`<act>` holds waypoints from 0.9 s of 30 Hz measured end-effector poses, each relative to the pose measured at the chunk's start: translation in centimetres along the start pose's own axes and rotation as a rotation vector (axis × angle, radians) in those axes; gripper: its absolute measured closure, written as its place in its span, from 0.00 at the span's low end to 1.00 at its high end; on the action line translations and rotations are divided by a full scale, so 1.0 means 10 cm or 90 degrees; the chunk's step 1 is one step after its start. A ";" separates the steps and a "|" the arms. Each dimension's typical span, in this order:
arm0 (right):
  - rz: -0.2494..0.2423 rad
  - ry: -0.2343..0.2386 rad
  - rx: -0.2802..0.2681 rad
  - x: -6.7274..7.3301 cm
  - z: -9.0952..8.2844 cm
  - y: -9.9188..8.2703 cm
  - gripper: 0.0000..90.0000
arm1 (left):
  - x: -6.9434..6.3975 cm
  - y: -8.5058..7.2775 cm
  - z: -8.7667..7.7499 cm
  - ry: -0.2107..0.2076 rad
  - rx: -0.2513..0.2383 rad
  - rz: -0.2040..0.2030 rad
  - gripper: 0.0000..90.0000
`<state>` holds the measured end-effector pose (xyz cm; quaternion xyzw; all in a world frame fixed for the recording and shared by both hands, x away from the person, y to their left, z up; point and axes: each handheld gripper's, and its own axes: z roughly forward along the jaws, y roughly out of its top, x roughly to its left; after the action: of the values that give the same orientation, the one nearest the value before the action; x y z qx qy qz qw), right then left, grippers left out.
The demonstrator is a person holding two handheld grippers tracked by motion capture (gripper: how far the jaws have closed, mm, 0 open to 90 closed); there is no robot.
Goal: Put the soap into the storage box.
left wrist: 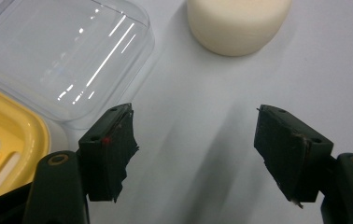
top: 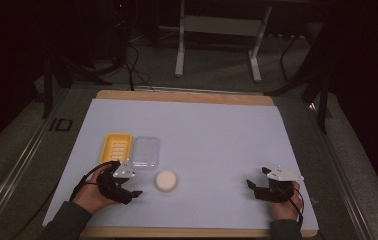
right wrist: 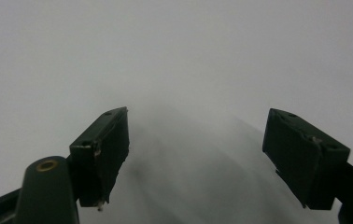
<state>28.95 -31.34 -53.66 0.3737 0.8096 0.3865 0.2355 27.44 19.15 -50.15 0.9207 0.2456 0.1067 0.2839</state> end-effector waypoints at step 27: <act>-0.001 0.001 -0.004 0.00 0.00 0.00 0.25 | -0.03 0.28 0.04 -0.017 0.053 0.062 0.28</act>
<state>28.91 -31.37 -53.65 0.3719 0.8090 0.3892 0.2360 28.44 16.84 -48.88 0.9439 0.2005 0.0977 0.2434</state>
